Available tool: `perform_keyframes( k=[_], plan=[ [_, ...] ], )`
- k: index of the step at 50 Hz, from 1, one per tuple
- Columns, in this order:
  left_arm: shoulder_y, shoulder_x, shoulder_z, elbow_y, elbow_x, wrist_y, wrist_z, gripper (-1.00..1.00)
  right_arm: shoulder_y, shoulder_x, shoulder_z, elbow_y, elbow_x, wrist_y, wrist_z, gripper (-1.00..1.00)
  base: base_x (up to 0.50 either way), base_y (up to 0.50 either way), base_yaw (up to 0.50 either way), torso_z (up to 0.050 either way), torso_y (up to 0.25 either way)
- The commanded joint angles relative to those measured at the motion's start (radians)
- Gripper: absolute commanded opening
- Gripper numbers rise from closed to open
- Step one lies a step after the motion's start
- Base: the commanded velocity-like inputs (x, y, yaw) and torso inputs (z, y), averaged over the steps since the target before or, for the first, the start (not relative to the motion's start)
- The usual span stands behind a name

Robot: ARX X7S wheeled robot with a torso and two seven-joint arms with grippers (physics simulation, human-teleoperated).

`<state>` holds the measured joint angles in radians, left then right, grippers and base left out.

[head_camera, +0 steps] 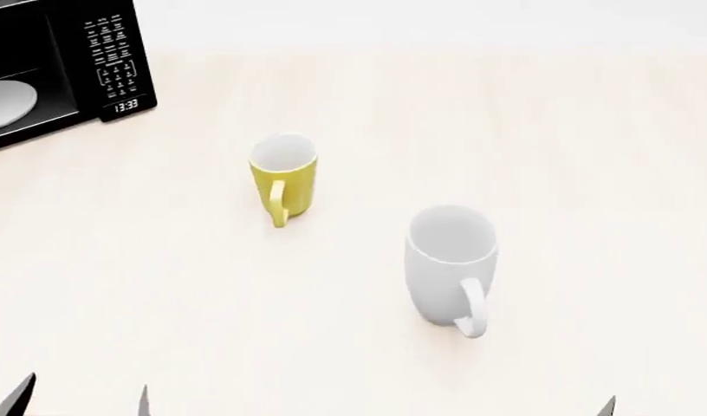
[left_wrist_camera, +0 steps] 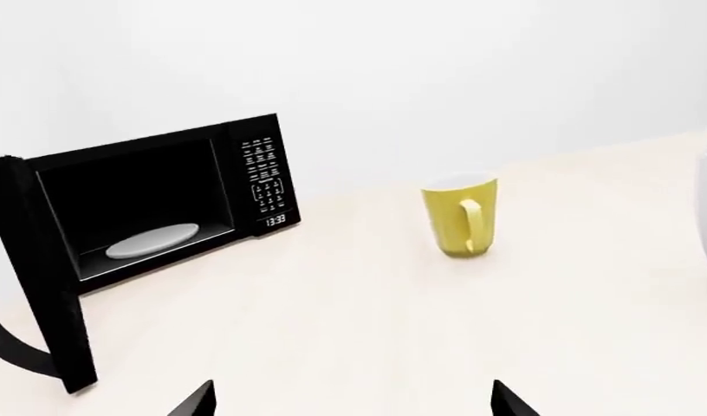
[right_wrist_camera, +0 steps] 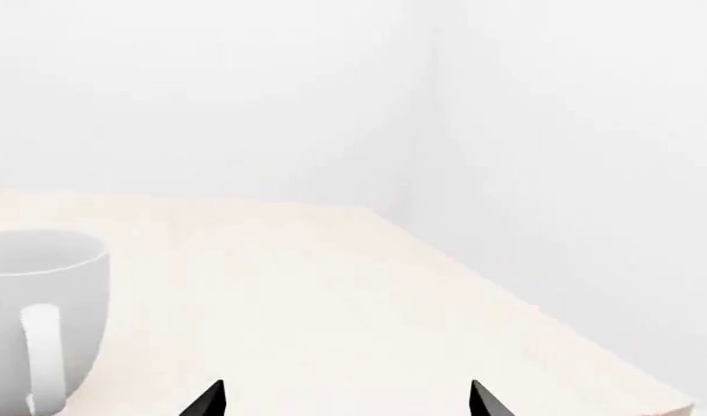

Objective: Put the yellow and white mug to the front of the white mug.

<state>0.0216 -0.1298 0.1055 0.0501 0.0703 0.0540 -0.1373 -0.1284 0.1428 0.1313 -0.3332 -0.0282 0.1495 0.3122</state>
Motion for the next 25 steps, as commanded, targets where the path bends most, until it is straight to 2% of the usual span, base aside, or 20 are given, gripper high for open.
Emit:
perform_keyframes(
  k=[1, 25],
  plan=[
    [0.06, -0.018, -0.003, 0.134, -0.008, -0.01, -0.016, 1.0, -0.016, 0.026, 0.011, -0.007, 0.008, -0.035, 0.006, 1.0, 0.45, -0.25, 0.0, 0.0, 0.0],
    [0.06, -0.042, 0.022, 0.132, -0.043, 0.009, -0.01, 1.0, -0.025, 0.046, -0.01, -0.011, 0.043, -0.071, -0.007, 1.0, 0.46, -0.22, 0.0, 0.0, 0.0]
  ],
)
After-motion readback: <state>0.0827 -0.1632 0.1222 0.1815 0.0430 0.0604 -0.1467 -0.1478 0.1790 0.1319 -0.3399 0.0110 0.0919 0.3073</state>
